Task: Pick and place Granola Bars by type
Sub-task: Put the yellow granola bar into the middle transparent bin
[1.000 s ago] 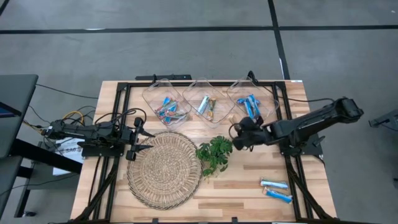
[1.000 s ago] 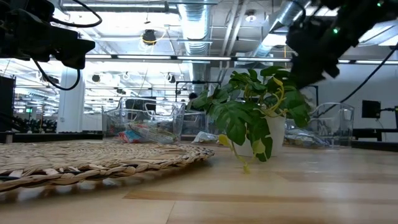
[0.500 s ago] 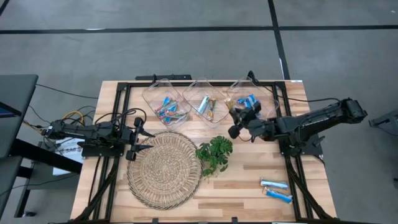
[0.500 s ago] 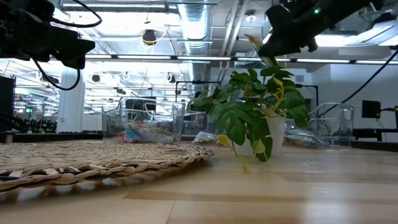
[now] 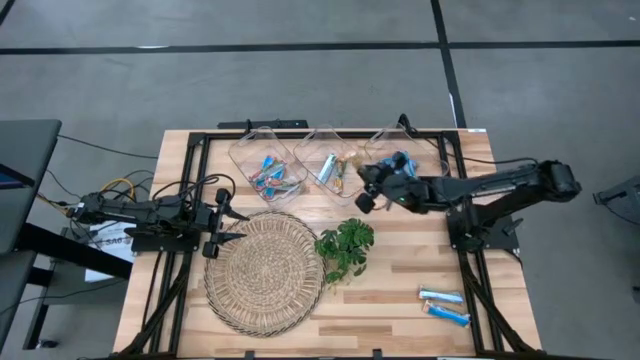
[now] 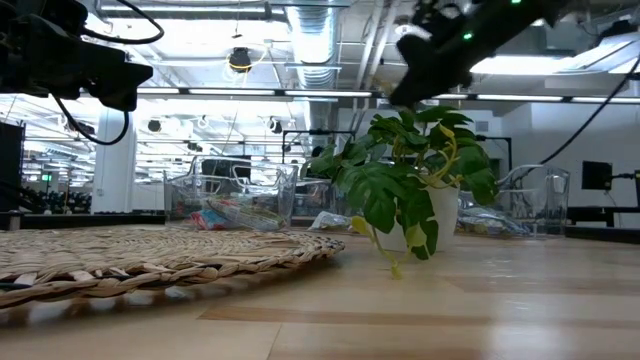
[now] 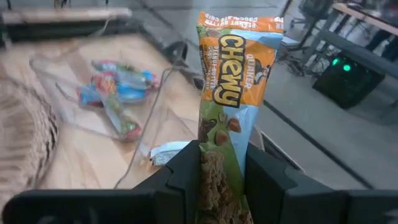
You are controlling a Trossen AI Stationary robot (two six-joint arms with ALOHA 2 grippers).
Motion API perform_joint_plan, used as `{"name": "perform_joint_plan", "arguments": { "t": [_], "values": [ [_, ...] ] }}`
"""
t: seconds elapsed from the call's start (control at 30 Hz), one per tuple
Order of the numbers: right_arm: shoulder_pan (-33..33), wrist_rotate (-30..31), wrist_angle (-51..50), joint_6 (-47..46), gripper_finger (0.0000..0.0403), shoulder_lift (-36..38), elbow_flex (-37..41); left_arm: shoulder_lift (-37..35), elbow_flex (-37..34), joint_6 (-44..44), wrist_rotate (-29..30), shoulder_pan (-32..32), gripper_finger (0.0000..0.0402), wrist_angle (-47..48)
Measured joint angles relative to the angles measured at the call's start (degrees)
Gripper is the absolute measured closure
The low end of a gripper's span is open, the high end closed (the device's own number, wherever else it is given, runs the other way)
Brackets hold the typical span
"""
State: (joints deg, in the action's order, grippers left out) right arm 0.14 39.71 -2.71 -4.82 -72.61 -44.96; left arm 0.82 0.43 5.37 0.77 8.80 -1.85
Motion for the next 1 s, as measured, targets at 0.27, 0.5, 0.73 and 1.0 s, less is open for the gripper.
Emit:
{"name": "perform_joint_plan", "arguments": {
  "t": [0.27, 0.5, 0.73, 1.0],
  "values": [
    [-6.66, -7.86, -9.72, 7.02, 0.0306, -11.72, -14.10, 0.00, -0.01, 0.00, -0.06, 0.00, 0.0208, 0.00],
    [-11.85, -15.45, -25.37, 9.85, 0.0306, -22.79, -27.66, -0.01, -0.02, 0.00, -0.05, 0.00, 0.0208, 0.00],
    [-14.43, -20.70, -36.11, 13.25, 0.0306, -31.72, -36.32, -0.02, -0.02, 0.00, -0.06, 0.00, 0.0208, 0.00],
    [-15.80, -26.23, -41.09, 15.93, 0.0306, -37.17, -39.61, 0.00, -0.02, 0.00, -0.04, 0.00, 0.0208, 0.00]
  ]
}}
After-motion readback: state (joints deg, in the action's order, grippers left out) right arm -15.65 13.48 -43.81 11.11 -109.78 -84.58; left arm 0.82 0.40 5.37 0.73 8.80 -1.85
